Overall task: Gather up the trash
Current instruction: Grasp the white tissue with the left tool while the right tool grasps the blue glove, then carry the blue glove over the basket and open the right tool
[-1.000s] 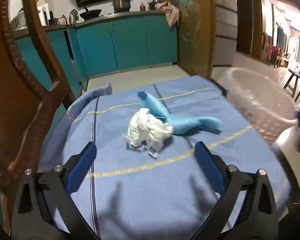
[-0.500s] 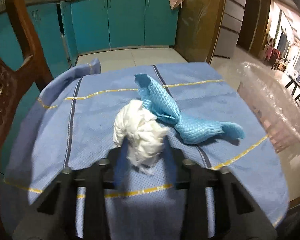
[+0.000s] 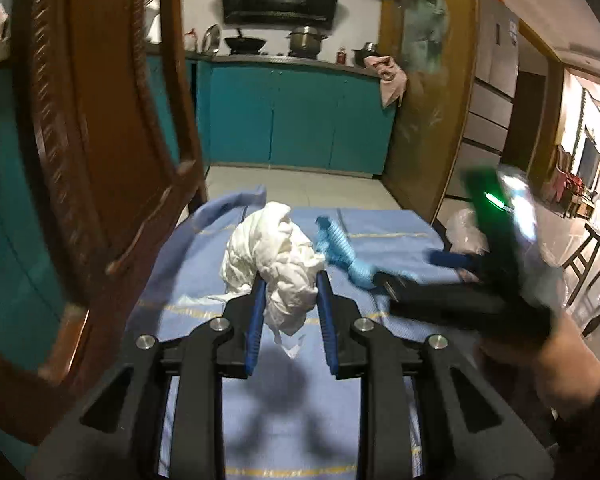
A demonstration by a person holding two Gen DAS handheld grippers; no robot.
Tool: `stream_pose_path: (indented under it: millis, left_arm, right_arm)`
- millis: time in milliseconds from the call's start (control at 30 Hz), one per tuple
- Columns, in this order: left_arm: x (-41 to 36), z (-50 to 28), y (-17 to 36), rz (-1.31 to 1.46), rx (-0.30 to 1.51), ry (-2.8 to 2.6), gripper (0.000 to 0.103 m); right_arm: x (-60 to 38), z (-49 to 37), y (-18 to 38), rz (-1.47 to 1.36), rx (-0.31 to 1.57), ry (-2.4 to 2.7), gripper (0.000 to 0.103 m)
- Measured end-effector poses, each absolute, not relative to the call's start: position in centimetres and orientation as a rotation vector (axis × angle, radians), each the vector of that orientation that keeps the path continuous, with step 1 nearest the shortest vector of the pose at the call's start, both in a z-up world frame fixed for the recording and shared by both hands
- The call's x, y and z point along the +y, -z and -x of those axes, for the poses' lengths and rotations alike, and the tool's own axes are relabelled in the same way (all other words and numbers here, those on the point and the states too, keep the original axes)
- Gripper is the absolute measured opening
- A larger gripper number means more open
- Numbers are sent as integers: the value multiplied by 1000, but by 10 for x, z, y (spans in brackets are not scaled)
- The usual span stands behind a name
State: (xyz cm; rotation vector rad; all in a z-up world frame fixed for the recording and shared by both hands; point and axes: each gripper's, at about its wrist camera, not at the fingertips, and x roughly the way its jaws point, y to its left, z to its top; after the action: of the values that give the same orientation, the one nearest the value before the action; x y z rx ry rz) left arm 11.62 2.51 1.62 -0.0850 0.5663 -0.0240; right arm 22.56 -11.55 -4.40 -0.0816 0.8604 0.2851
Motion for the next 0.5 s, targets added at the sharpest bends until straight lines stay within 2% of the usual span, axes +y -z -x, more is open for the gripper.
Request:
stream_pose_path:
  millis: [67,133,167,267,500]
  left_arm:
    - [27,-117,-12,78,577,17,26]
    - [28,-119,-12,70,581,20,26]
    - [27,-120,-11,70,588,21,26]
    - [28,-122,-9,79,601,38,26]
    - [23,-122,-12,83,593,106,26]
  right_arm:
    - [-103,-245,54,100,909,-313,65]
    - [-94,-258,71,142,982,-290,47]
    - [-93,-259,73,153,989,-273,34]
    - [-102,-242,56,118,963,-299,29]
    - [-155,-144,-17,-49,792,-311,29]
